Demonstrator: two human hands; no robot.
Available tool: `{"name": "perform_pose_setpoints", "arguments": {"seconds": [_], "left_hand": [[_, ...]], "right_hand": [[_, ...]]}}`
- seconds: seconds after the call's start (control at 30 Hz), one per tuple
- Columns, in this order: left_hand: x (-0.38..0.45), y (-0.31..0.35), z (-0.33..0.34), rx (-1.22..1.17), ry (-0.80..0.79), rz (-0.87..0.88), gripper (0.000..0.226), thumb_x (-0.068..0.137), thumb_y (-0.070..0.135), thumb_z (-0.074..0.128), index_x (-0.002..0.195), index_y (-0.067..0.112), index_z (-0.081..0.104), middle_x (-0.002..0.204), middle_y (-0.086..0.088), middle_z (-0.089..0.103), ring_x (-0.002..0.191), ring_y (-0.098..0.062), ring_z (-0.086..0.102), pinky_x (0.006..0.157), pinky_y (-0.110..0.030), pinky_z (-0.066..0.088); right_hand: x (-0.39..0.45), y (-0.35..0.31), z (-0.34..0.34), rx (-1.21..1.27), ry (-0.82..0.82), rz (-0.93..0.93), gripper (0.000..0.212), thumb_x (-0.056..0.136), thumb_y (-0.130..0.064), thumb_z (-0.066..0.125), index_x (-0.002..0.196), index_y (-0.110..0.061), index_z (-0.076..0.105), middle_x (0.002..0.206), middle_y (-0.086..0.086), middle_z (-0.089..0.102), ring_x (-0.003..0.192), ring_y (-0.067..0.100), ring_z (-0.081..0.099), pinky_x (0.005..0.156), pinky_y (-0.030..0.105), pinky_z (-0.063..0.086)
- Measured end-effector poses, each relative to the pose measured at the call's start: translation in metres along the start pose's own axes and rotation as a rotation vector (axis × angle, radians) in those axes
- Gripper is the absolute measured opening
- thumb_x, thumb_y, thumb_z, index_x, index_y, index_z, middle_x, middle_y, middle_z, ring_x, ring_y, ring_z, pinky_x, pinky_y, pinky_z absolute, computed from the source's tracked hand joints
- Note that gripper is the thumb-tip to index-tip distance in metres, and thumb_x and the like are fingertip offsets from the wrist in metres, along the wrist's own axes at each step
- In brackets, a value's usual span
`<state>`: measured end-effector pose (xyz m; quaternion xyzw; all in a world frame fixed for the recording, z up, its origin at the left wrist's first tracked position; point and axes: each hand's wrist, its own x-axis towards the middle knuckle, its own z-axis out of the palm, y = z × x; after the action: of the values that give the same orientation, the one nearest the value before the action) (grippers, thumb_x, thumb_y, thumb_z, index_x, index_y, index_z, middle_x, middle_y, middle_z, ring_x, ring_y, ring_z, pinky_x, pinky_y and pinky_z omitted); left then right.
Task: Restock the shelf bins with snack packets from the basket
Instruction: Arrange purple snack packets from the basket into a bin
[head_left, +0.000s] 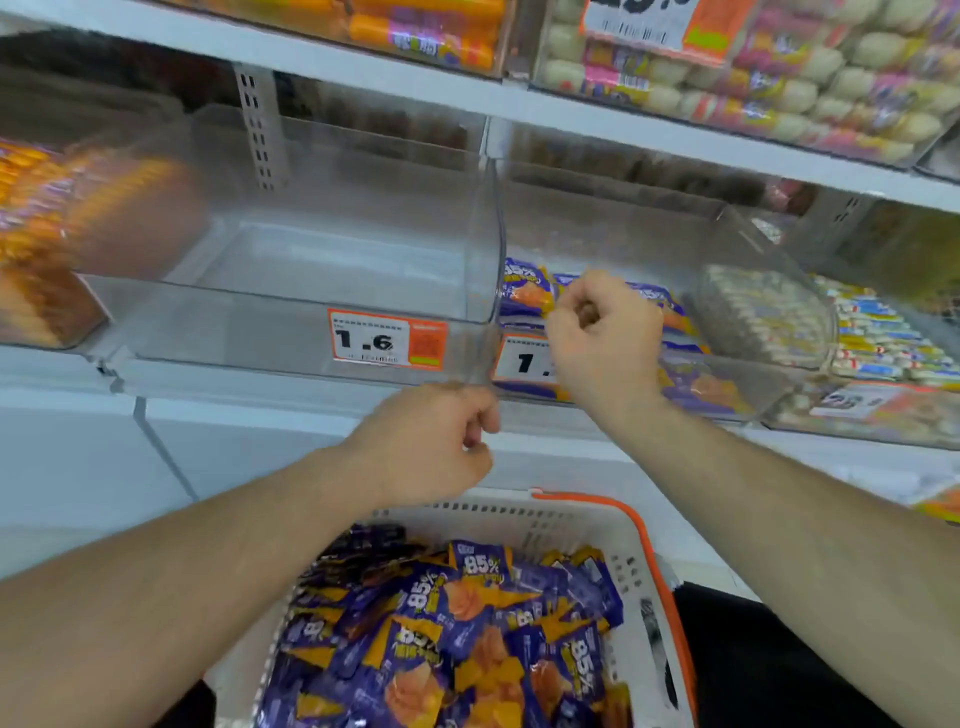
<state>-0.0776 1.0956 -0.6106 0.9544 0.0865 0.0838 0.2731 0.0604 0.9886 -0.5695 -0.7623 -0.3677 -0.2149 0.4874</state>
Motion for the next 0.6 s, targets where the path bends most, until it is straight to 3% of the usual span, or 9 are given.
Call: {"name": "perform_pose_setpoints", "arguments": {"seconds": [0.07,0.13,0.17,0.23,0.3,0.37,0.4,0.5,0.6], "left_hand": [[-0.006,-0.014,0.017,0.095,-0.329,-0.078,0.020,0.088,0.025,0.058,0.108,0.028,0.060,0.098,0.010,0.062,0.083,-0.008,0.053,0.078,-0.028,0.047],[-0.007,-0.023,0.030,0.198,-0.638,-0.094,0.005,0.090,0.029,0.054,0.093,0.026,0.053,0.088,0.004,0.055,0.080,-0.019,0.051,0.071,-0.032,0.043],[-0.008,-0.025,0.034,0.246,-0.744,-0.084,0.010,0.089,0.028,0.053,0.082,0.021,0.049,0.078,0.001,0.049,0.072,-0.021,0.046,0.066,-0.034,0.038],[-0.010,-0.027,0.038,0.310,-0.836,-0.078,0.020,0.087,0.024,0.051,0.072,0.013,0.044,0.066,-0.003,0.042,0.061,-0.023,0.040,0.060,-0.037,0.032],[-0.012,-0.026,0.036,0.318,-0.828,-0.083,0.021,0.087,0.024,0.050,0.071,0.011,0.046,0.064,-0.004,0.044,0.061,-0.024,0.042,0.060,-0.037,0.032],[-0.011,-0.028,0.035,0.297,-0.821,-0.109,0.023,0.088,0.024,0.051,0.069,0.013,0.044,0.065,-0.004,0.041,0.060,-0.023,0.038,0.060,-0.037,0.031],[-0.010,-0.030,0.033,0.277,-0.813,-0.119,0.022,0.088,0.024,0.051,0.070,0.014,0.046,0.068,-0.004,0.043,0.062,-0.023,0.040,0.061,-0.037,0.033],[-0.008,-0.039,0.030,0.258,-0.785,-0.164,0.017,0.090,0.033,0.050,0.099,0.021,0.059,0.095,-0.002,0.055,0.086,-0.022,0.053,0.078,-0.038,0.045],[-0.008,-0.044,0.030,0.280,-0.780,-0.163,0.021,0.091,0.037,0.049,0.098,0.018,0.055,0.094,-0.003,0.054,0.086,-0.023,0.053,0.077,-0.037,0.045]], "right_hand": [[-0.044,0.016,0.006,-0.024,-0.142,-0.007,0.010,0.070,-0.015,0.053,0.062,-0.020,0.054,0.048,-0.014,0.039,0.051,0.009,0.039,0.054,0.024,0.039],[-0.080,0.038,0.020,-0.150,-0.500,0.142,0.013,0.077,-0.018,0.055,0.065,-0.021,0.057,0.055,-0.009,0.052,0.059,0.016,0.052,0.059,0.031,0.048],[-0.097,0.048,0.027,-0.245,-0.732,0.222,0.013,0.082,-0.017,0.057,0.069,-0.019,0.059,0.063,-0.004,0.058,0.066,0.020,0.056,0.063,0.034,0.051],[-0.134,0.070,0.042,-0.389,-1.128,0.328,0.008,0.083,-0.017,0.058,0.076,-0.014,0.059,0.074,0.007,0.060,0.070,0.023,0.056,0.059,0.034,0.046],[-0.170,0.087,0.059,-0.469,-1.345,0.334,0.017,0.083,-0.028,0.062,0.082,-0.013,0.053,0.075,0.007,0.053,0.068,0.022,0.052,0.053,0.034,0.038],[-0.198,0.095,0.075,-0.517,-1.432,0.341,0.034,0.082,-0.046,0.065,0.096,-0.017,0.053,0.089,0.004,0.053,0.083,0.024,0.056,0.059,0.035,0.045],[-0.208,0.097,0.083,-0.542,-1.463,0.347,0.052,0.079,-0.054,0.066,0.113,-0.017,0.052,0.107,0.007,0.055,0.098,0.027,0.056,0.072,0.040,0.051],[-0.228,0.097,0.098,-0.595,-1.561,0.391,0.110,0.072,-0.070,0.068,0.154,-0.018,0.018,0.151,0.013,0.032,0.134,0.036,0.038,0.106,0.052,0.039],[-0.240,0.094,0.102,-0.626,-1.551,0.399,0.116,0.072,-0.066,0.071,0.156,-0.018,0.008,0.154,0.016,0.029,0.137,0.039,0.034,0.112,0.052,0.032]]}}
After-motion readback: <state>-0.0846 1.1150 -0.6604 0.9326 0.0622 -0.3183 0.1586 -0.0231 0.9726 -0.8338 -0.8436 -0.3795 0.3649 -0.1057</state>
